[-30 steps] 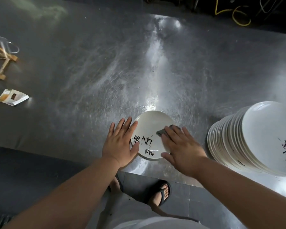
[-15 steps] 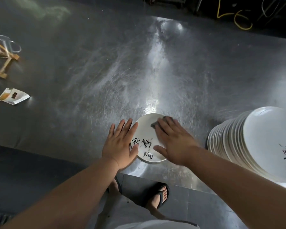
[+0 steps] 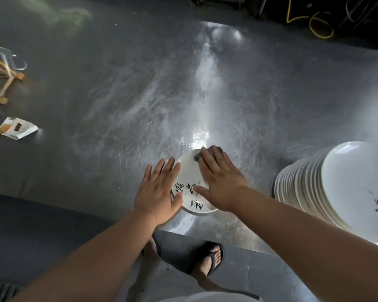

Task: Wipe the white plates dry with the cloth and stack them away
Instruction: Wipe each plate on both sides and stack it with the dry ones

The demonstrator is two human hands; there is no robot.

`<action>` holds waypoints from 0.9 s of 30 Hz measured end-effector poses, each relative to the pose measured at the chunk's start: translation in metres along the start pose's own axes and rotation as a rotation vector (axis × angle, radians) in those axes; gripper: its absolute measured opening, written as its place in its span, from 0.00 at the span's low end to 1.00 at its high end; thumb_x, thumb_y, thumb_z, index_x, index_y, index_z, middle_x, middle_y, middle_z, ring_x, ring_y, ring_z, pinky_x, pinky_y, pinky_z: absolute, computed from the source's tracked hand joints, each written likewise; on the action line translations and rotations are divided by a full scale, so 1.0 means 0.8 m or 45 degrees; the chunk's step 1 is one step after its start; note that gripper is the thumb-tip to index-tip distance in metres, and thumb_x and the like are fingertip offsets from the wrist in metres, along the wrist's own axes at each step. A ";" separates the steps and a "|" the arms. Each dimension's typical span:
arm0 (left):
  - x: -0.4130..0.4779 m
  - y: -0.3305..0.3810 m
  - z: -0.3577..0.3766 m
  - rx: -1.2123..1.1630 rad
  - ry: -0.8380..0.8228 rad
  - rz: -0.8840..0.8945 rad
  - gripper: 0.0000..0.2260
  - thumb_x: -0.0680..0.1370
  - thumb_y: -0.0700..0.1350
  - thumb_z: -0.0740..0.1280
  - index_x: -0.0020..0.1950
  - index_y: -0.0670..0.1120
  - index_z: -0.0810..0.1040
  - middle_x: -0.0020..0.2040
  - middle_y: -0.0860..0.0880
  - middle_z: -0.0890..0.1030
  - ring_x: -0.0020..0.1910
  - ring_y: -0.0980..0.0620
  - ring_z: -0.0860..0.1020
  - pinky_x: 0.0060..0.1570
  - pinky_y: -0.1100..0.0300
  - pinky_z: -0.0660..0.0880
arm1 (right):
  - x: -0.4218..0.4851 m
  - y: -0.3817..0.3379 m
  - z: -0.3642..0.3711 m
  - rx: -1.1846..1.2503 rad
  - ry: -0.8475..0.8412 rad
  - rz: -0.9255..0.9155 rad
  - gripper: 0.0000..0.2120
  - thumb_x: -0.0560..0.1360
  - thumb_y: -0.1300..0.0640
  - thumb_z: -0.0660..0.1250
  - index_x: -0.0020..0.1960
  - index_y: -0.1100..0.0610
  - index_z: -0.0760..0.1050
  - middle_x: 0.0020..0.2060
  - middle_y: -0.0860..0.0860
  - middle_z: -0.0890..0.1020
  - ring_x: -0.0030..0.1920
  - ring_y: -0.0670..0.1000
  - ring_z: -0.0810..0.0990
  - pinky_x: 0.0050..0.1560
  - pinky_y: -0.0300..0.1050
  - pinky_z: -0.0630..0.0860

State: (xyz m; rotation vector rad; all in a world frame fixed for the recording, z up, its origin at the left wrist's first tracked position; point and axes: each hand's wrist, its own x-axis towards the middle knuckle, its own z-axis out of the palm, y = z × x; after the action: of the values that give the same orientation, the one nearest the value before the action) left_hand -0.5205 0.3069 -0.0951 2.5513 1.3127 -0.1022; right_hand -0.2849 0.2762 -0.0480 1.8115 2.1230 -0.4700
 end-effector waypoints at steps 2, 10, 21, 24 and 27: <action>0.000 0.000 0.000 -0.032 0.032 -0.012 0.34 0.82 0.62 0.54 0.84 0.47 0.54 0.85 0.47 0.54 0.85 0.45 0.49 0.82 0.39 0.50 | 0.020 0.002 -0.007 -0.020 0.005 -0.059 0.45 0.77 0.29 0.35 0.85 0.55 0.37 0.82 0.51 0.31 0.81 0.56 0.27 0.81 0.55 0.32; -0.004 0.001 0.002 -0.101 0.073 -0.021 0.35 0.79 0.66 0.58 0.80 0.47 0.60 0.86 0.48 0.48 0.85 0.48 0.46 0.82 0.39 0.49 | -0.078 -0.033 0.019 0.142 -0.093 0.291 0.46 0.80 0.28 0.39 0.84 0.57 0.32 0.82 0.55 0.30 0.80 0.59 0.24 0.82 0.60 0.35; -0.002 -0.001 -0.003 0.050 -0.039 0.037 0.36 0.78 0.71 0.55 0.84 0.58 0.57 0.86 0.55 0.47 0.85 0.45 0.46 0.82 0.39 0.44 | -0.033 -0.022 0.010 0.155 -0.073 0.151 0.44 0.80 0.29 0.40 0.84 0.56 0.35 0.82 0.54 0.30 0.80 0.58 0.25 0.82 0.58 0.35; -0.004 -0.001 -0.002 -0.025 0.016 0.041 0.37 0.78 0.71 0.57 0.84 0.57 0.59 0.86 0.56 0.48 0.84 0.45 0.48 0.82 0.38 0.46 | -0.077 -0.042 0.017 0.115 -0.149 0.214 0.47 0.77 0.27 0.36 0.84 0.57 0.35 0.82 0.57 0.31 0.81 0.60 0.27 0.81 0.58 0.33; -0.005 -0.001 -0.002 0.006 0.034 0.054 0.35 0.79 0.70 0.56 0.83 0.56 0.61 0.86 0.53 0.52 0.84 0.42 0.53 0.81 0.37 0.50 | -0.045 -0.028 0.001 0.126 -0.124 0.225 0.45 0.81 0.28 0.43 0.84 0.57 0.34 0.82 0.56 0.32 0.81 0.59 0.29 0.82 0.57 0.34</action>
State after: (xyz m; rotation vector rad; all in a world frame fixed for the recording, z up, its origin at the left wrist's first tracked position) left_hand -0.5235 0.3046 -0.0930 2.5914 1.2690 -0.0632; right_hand -0.3018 0.2410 -0.0319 1.9663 1.8864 -0.6139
